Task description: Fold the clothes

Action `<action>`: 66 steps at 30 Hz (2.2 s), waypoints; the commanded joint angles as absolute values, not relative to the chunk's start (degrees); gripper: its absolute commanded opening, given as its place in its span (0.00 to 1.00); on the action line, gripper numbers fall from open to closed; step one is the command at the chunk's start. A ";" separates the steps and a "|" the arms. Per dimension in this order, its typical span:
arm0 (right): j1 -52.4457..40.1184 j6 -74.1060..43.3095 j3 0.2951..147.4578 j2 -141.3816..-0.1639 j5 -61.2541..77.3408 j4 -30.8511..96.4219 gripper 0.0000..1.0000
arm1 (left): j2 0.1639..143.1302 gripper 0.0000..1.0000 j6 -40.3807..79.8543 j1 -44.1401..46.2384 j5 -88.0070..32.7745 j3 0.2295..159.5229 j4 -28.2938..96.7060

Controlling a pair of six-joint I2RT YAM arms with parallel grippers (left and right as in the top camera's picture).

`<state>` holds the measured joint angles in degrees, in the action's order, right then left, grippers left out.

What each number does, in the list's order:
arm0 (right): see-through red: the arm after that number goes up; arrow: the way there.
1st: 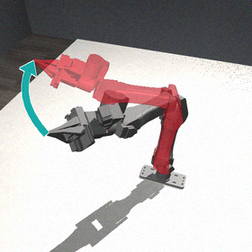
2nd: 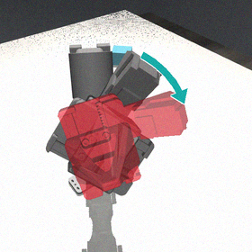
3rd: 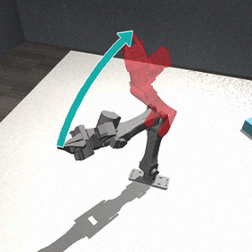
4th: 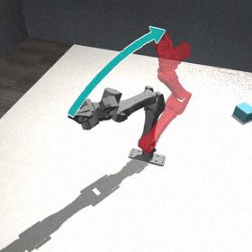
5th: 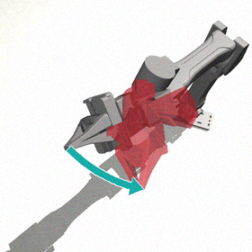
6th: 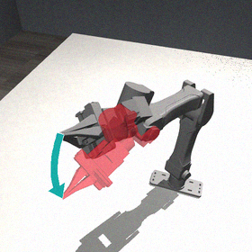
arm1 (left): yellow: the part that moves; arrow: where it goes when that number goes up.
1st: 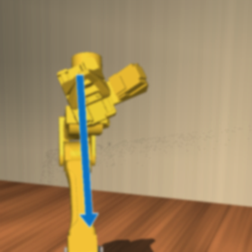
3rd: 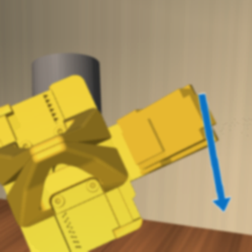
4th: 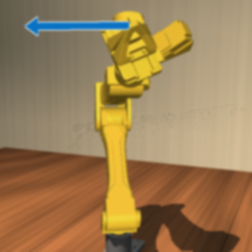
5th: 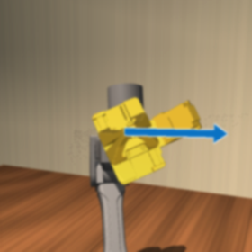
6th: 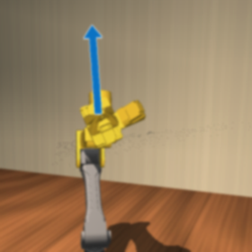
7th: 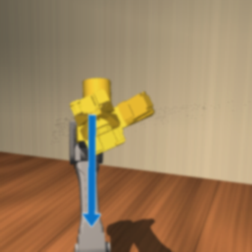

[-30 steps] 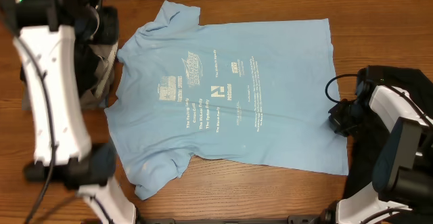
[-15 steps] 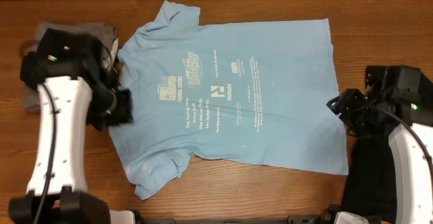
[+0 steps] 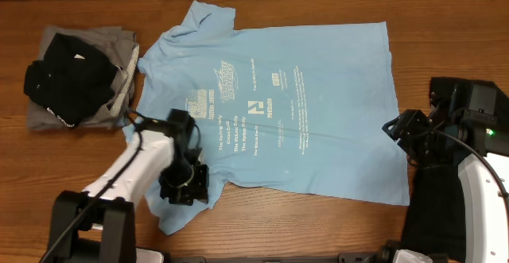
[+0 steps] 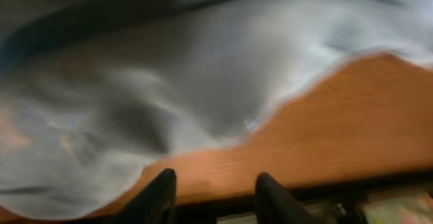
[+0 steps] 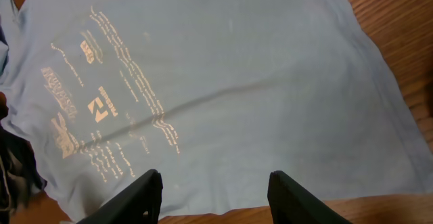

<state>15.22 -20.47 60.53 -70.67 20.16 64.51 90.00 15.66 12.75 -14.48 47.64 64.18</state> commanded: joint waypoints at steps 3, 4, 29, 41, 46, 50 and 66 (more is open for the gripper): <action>14.96 -19.20 61.10 -70.30 20.47 64.29 0.55 | 88.99 0.45 30.15 17.39 -0.05 44.80 62.22; 14.96 -19.20 61.10 -70.30 20.47 64.38 0.55 | 89.01 0.45 30.33 17.45 -0.01 44.51 62.43; 22.39 -20.71 61.08 -71.16 14.39 67.18 0.65 | 87.66 0.45 31.77 17.30 -1.96 47.11 65.87; 22.63 -20.58 61.08 -71.16 14.17 66.96 0.66 | 87.79 0.27 36.01 17.17 -7.09 38.33 58.26; 22.63 -20.62 61.08 -71.16 14.00 66.85 0.66 | 87.79 0.04 35.70 17.17 -7.09 38.83 58.43; 22.79 -22.61 60.64 -71.18 11.07 66.74 0.75 | 87.55 0.04 33.95 16.97 -4.89 42.65 62.02; 27.40 -22.87 59.46 -72.07 10.79 66.98 0.75 | 87.85 0.59 36.05 15.53 -5.69 38.61 58.43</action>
<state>27.03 -22.48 59.66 -72.01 11.35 67.11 88.29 34.61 16.97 -3.99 40.51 58.89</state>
